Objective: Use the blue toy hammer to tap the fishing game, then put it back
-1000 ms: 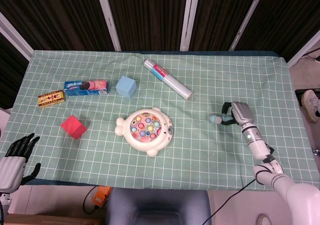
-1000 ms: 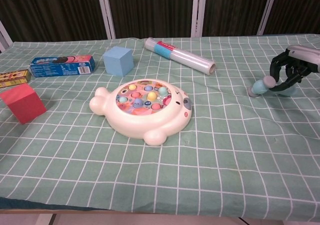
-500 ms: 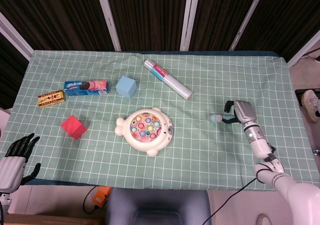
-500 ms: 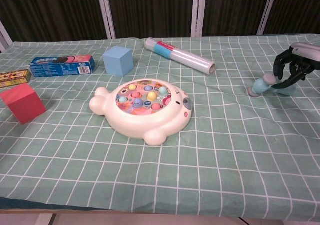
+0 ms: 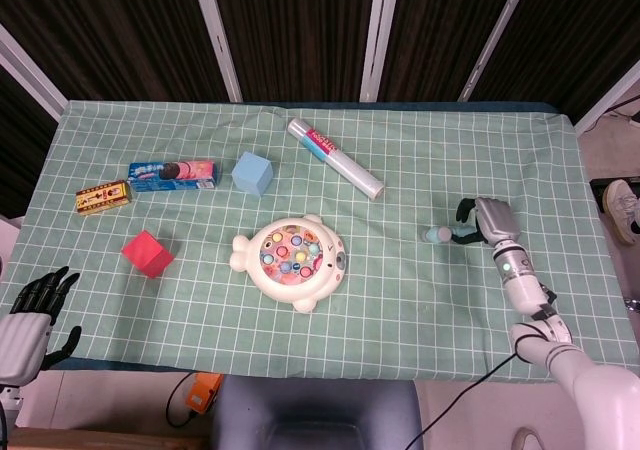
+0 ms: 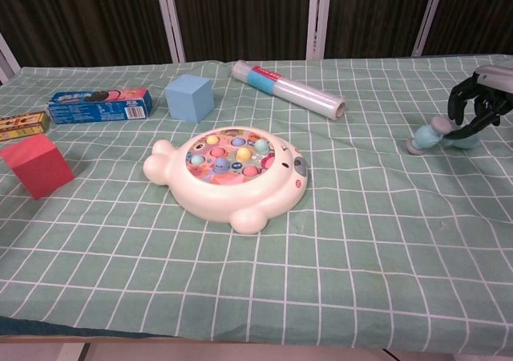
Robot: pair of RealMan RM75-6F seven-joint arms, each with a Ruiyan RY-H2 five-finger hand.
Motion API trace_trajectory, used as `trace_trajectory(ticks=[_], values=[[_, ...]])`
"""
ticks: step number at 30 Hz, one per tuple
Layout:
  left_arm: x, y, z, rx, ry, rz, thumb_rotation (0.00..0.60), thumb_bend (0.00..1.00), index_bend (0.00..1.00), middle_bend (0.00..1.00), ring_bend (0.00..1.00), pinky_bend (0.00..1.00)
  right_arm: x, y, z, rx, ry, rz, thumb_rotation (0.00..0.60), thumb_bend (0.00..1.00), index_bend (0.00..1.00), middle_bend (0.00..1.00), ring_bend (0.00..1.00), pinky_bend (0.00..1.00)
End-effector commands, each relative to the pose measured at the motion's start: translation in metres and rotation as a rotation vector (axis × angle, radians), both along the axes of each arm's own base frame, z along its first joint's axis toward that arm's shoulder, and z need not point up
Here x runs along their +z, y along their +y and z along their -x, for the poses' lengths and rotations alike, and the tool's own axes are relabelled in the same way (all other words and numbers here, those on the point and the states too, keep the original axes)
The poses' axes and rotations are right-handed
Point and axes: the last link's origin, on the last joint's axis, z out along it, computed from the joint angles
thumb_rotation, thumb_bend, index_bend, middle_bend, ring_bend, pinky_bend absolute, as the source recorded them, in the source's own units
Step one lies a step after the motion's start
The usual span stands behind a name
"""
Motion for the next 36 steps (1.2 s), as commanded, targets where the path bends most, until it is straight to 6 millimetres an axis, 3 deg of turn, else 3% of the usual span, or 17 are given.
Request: trace_trajectory(ticks=[1,22,36], values=[[0.0,0.0,0.0,0.001,0.001,0.001,0.6,0.42,0.0,0.0,0.0,0.11,0.002,-0.001,0.001,-0.004,0.003,0.004,0.6,0.31,0.67,0.64,0.74,0.77],[-0.002,0.001,0.0,0.005,0.007,0.001,0.6,0.42,0.0,0.0,0.0,0.11,0.005,-0.011,-0.001,-0.012,0.028,0.019,0.6,0.31,0.67,0.64,0.74,0.77],[-0.001,0.0,0.0,0.002,0.004,-0.001,0.6,0.42,0.0,0.0,0.0,0.11,0.021,-0.006,0.004,0.014,0.026,0.06,0.6,0.31,0.65,0.63,0.73,0.76]])
